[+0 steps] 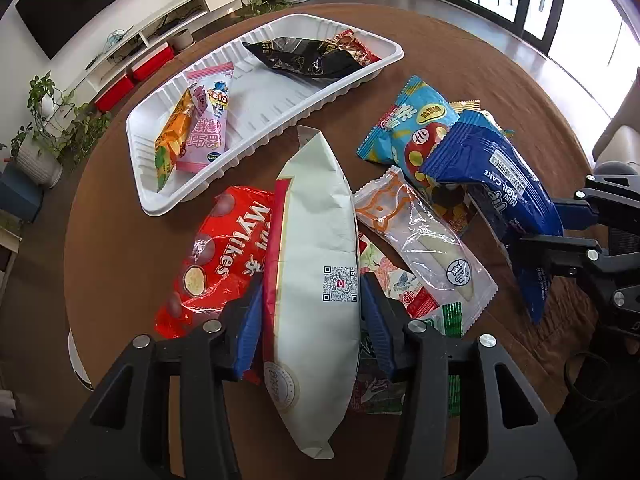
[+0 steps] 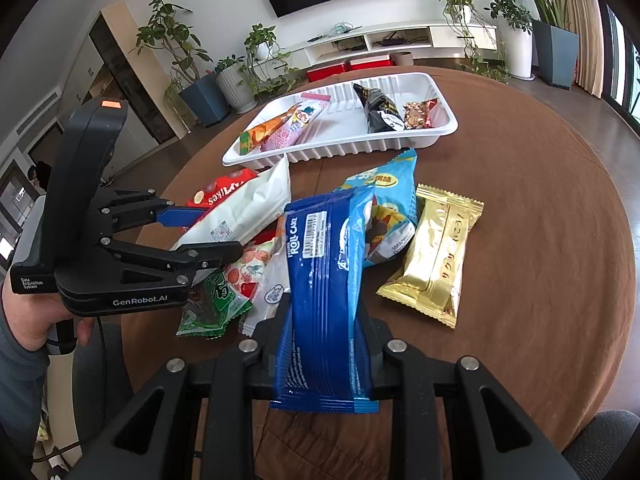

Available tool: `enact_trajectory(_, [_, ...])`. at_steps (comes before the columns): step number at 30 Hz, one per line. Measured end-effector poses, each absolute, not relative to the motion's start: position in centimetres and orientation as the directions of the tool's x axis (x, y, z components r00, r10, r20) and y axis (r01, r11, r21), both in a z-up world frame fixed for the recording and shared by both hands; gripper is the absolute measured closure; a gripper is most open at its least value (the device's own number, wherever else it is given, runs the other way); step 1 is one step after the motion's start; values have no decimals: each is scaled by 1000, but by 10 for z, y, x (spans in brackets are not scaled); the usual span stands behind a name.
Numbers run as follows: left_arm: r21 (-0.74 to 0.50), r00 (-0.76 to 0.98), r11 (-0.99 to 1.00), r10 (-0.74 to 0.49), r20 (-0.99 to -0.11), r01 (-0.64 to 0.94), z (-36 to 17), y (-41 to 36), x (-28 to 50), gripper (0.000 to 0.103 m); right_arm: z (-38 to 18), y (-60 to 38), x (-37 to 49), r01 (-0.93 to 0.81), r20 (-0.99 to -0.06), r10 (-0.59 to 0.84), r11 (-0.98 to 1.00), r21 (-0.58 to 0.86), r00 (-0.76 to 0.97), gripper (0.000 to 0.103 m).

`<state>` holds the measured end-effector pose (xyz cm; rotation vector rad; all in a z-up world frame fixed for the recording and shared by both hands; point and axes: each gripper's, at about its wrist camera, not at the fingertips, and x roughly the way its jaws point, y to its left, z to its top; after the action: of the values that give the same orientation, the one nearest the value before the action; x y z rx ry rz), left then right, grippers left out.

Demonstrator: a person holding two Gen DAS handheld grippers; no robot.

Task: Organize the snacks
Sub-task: 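Grasp the white bag with the left tool while the right tool grasps the blue cake packet, then lift both packets and carry them over the white tray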

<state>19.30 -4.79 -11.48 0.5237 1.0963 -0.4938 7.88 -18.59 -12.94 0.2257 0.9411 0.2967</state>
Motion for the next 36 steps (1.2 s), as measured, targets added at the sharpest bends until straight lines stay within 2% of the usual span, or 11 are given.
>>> enact_trajectory(2, [163, 378, 770, -109, -919, 617, -115, -49, 193, 57, -130, -186, 79, -151, -758, 347, 936, 318, 552, 74])
enact_trajectory(6, [145, 371, 764, -131, -919, 628, -114, -48, 191, 66, -130, -185, 78, -151, -759, 346, 936, 318, 552, 74])
enact_trajectory(10, [123, 374, 770, -158, -914, 626, -113, -44, 190, 69, -130, -185, 78, -151, -758, 346, 936, 318, 553, 74])
enact_trajectory(19, [69, 392, 798, -217, -894, 599, -101, -30, 186, 70, -129, -187, 76, -146, -747, 345, 936, 321, 568, 74])
enact_trajectory(36, [-149, 391, 836, -395, -831, 529, -82, -6, 162, 70, -117, -195, 75, -136, -725, 369, 923, 361, 582, 74])
